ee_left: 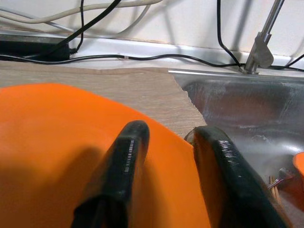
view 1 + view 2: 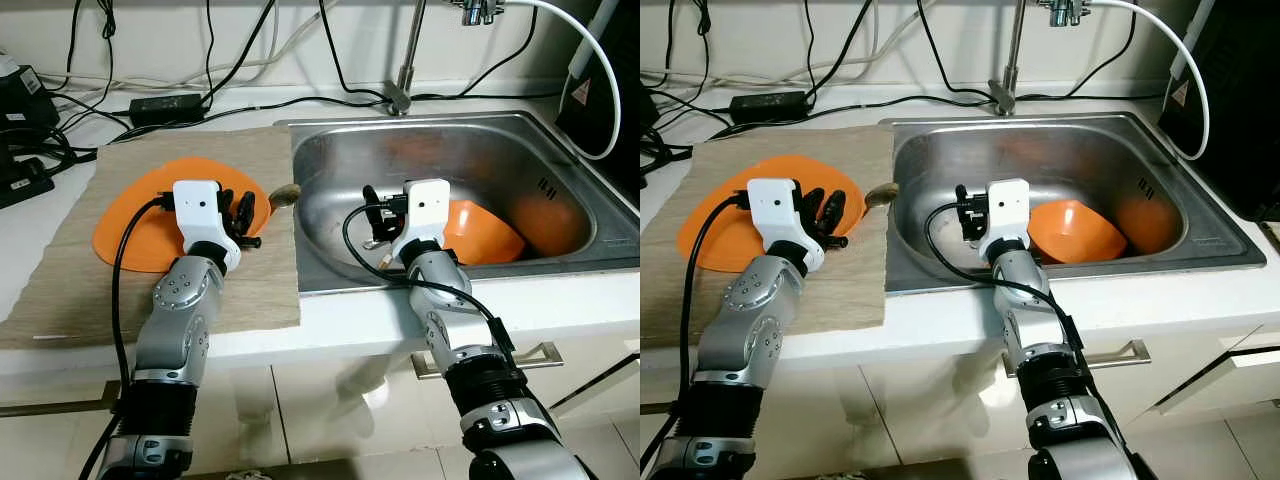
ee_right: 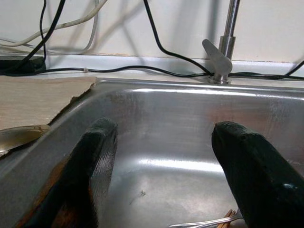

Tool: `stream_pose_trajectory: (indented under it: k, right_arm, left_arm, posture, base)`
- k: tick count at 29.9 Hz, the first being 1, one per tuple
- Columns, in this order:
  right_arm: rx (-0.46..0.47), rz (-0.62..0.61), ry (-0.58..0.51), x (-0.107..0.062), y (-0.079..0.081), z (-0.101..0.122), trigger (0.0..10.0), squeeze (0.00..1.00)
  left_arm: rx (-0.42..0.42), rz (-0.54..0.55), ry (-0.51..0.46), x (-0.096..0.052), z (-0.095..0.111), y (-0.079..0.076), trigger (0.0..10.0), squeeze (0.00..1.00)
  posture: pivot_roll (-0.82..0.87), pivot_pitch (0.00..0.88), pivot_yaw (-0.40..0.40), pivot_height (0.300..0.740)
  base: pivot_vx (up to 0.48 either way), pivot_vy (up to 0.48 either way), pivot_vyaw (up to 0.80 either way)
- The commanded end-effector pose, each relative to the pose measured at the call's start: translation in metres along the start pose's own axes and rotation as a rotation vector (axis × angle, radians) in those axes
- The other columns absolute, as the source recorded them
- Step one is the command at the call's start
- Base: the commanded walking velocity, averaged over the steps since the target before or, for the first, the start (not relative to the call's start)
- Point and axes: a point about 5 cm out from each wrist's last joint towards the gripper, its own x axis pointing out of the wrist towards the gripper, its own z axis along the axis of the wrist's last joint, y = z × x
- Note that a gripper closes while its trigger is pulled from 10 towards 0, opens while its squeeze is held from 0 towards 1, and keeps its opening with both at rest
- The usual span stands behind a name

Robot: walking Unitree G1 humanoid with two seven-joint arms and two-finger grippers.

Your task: Kitchen organization

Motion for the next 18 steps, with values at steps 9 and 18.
stream_pose_trajectory:
  k: [9,18]
  right_arm:
    - [-0.011,-0.008,-0.024,0.0051,-0.0022,0.0071,10.0,0.0]
    - [-0.012,-0.005,-0.023,0.0057,-0.0022,0.0073,10.0,0.0]
  left_arm:
    - [0.006,-0.018,-0.006,0.0037,0.0033,-0.0029,10.0,1.0]
    - [-0.008,-0.028,0.012,0.0055,0.0039,-0.0032,10.0,0.0]
  posture:
    - [-0.04,0.0,0.041,0.74]
    - [-0.03,0.0,0.038,0.74]
  base:
    - [0.0,0.0,0.0]
    - [0.0,0.0,0.0]
